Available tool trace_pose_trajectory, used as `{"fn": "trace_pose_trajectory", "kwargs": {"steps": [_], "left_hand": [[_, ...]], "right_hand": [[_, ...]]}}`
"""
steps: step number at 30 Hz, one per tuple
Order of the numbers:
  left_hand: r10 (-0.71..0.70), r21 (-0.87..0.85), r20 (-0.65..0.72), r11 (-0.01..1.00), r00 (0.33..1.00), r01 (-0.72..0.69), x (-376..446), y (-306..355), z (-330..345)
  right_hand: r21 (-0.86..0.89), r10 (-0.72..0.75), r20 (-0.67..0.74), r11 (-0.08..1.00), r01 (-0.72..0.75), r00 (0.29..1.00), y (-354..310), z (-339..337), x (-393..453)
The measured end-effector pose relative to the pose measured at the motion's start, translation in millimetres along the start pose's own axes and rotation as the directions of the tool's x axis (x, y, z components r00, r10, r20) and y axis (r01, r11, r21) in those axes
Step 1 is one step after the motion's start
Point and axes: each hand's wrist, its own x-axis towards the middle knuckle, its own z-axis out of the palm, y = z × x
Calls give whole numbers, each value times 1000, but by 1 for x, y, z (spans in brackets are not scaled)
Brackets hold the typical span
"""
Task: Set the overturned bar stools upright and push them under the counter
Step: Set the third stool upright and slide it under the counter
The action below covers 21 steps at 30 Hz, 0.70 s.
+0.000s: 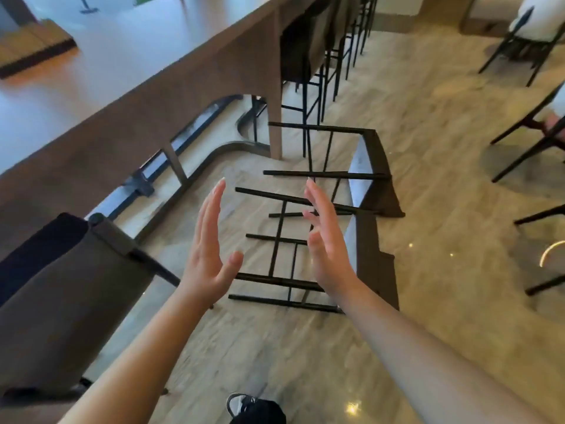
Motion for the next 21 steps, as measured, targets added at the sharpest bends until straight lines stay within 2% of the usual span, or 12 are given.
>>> {"fn": "trace_pose_trajectory", "kwargs": {"steps": [3,10,15,21], "left_hand": [[52,-72,77,996,996,-46,2,35,75],[107,-251,223,967,969,-49,-8,128,228],[164,-341,322,939,933,-47,-1,175,303],[243,-429,411,902,879,-48,22,198,387]], "right_hand": [[-40,14,-122,999,-19,992,-2,-82,-41],[-113,72,-338,987,-117,939,-8,-241,-141],[-142,76,-462,977,-158,883,-12,-316,-184],[-181,80,-578,958,-223,812,-5,-390,-208]]}}
